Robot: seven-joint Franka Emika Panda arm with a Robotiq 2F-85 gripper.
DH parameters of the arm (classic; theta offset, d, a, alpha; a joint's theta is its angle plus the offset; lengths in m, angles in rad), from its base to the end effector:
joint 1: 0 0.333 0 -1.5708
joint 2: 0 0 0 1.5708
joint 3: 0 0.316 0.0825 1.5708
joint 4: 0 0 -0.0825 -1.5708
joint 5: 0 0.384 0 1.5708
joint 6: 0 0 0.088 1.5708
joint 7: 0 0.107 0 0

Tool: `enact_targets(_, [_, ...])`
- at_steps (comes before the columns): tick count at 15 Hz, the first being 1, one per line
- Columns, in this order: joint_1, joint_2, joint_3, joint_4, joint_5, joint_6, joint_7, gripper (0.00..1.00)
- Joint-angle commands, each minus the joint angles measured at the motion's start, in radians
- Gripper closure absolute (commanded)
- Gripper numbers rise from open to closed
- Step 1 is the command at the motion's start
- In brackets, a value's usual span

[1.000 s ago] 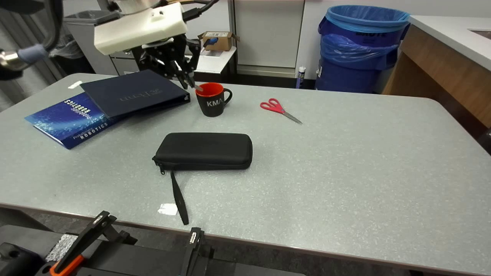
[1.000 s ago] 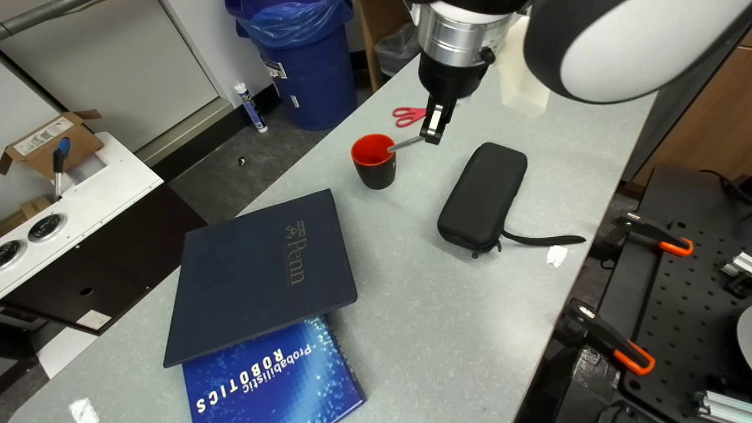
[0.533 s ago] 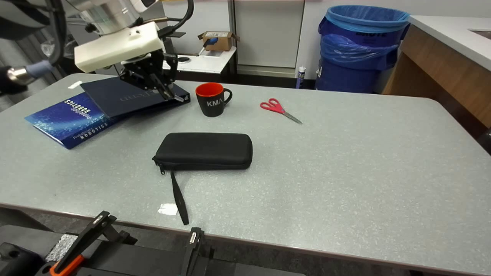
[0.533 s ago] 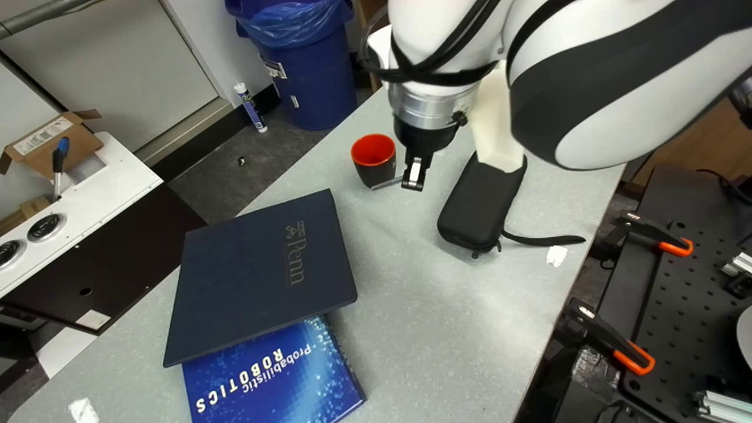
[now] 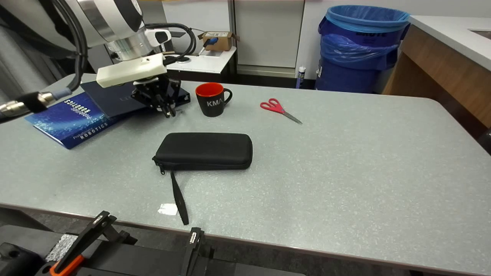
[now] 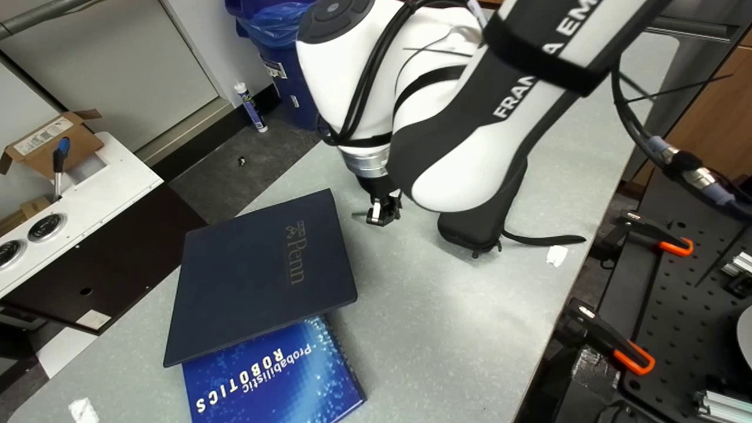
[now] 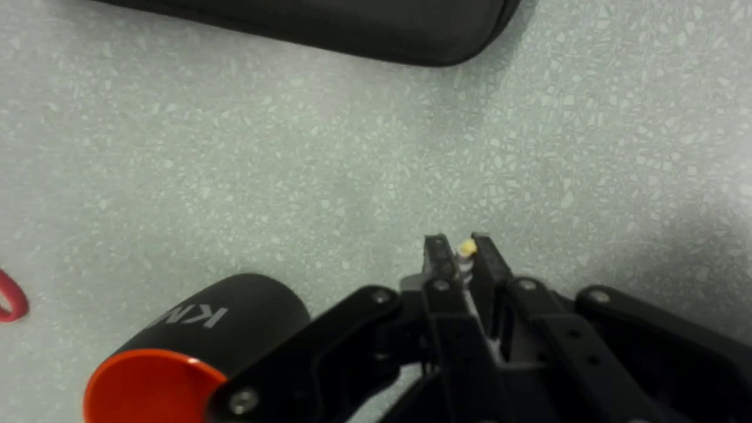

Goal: Remove the pen from the mug and put it on the table

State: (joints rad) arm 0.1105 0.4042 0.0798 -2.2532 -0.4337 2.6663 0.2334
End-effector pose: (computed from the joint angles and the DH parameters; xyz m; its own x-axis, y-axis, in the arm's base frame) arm 0.5264 0.1152 0.1832 0.9433 0.3311 0.0226 0.3230 -0.9316 0.1668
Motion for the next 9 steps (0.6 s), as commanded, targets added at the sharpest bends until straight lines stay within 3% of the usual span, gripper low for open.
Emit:
enact_targets(1, [0.049,0.078,-0.012,0.102,0.093,-0.087,-0.052,0.61])
enact_targets(9, [0.076,0.082,-0.018,0.121,0.13,-0.112,-0.075,0.02])
